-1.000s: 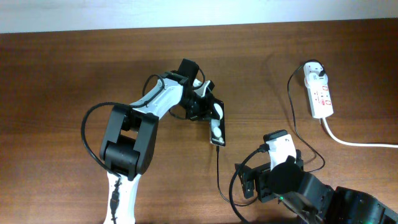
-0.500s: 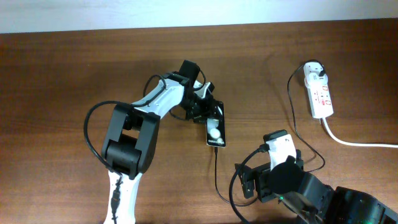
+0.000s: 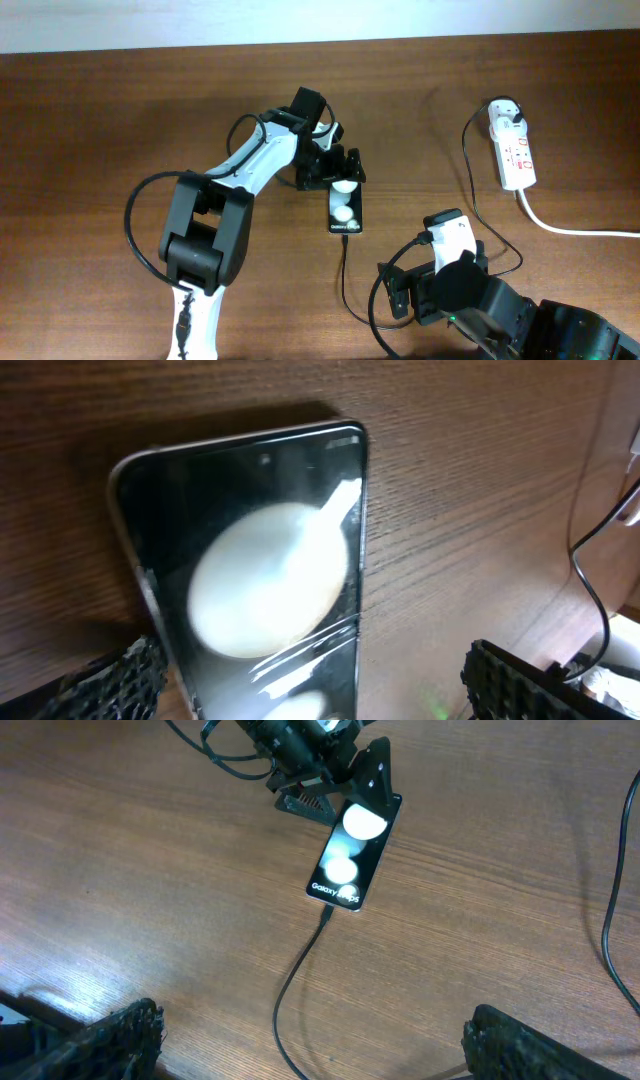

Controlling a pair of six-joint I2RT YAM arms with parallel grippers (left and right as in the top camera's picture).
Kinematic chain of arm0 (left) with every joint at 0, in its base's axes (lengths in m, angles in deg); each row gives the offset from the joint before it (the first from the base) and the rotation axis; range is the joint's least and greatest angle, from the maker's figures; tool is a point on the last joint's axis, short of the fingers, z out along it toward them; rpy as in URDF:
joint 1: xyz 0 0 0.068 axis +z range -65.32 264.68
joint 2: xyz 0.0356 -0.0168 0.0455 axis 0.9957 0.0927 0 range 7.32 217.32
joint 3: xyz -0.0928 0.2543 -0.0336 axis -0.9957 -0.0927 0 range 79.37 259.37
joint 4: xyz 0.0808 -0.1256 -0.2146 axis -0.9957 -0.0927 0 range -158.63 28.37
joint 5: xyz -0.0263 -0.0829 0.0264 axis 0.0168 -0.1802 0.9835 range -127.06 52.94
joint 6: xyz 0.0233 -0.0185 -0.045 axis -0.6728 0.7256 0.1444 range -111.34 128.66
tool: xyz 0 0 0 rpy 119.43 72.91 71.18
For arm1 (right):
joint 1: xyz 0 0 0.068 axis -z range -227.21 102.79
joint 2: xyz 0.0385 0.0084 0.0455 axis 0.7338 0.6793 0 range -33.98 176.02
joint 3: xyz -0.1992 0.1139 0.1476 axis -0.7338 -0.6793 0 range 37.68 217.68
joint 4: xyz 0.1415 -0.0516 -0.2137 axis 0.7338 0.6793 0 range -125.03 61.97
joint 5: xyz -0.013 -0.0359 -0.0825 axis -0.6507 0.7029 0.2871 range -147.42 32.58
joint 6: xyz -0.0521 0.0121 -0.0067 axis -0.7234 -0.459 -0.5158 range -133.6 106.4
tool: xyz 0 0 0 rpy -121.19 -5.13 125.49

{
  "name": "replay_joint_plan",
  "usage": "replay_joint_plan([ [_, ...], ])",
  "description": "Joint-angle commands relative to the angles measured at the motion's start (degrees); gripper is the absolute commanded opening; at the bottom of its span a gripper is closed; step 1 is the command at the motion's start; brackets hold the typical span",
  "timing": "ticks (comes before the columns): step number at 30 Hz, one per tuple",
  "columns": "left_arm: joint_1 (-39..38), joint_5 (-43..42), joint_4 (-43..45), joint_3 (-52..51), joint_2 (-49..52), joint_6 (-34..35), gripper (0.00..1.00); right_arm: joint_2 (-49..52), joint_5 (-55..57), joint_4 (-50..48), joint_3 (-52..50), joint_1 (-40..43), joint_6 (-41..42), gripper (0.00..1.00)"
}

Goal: Plug charger to phone and switch on socket

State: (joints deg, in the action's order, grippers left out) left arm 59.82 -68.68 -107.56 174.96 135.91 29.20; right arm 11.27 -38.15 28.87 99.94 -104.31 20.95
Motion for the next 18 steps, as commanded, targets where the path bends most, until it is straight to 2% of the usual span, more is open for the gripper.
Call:
replay_joint_plan([
  [1, 0.6, 22.2, -1.7, -3.1, 5.6, -0.7, 0.99, -0.2, 0.7, 0.0, 0.5, 0.2, 0.5, 0.99],
  [10, 1.9, 34.7, -1.3, -0.2, 5.5, -0.7, 0.99, -0.2, 0.7, 0.0, 0.5, 0.2, 0.5, 0.99],
  [15, 6.6, 34.7, -3.5, 11.9, 5.4, -0.7, 0.99, -0.2, 0.7, 0.0, 0.5, 0.2, 0.5, 0.99],
  [18, 9.4, 34.7, -5.9, 26.8, 5.4, -5.5, 0.99, -0.2, 0.7, 0.0, 0.5, 0.2, 0.5, 0.99],
])
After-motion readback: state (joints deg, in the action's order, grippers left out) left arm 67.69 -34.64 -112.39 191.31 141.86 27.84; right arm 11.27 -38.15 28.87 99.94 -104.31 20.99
